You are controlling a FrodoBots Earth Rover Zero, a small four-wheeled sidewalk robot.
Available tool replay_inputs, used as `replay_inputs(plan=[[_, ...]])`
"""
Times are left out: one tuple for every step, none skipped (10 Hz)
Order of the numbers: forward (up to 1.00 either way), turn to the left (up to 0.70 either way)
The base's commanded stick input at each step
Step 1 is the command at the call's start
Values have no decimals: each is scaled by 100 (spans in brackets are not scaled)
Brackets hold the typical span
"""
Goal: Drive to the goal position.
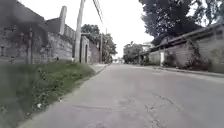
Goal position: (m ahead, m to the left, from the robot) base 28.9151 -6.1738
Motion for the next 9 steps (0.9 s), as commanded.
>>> replay_inputs(plan=[[100, 0], [100, 0], [100, 0], [100, 0], [100, 8], [100, 40], [100, 15], [100, 0], [100, 0]])
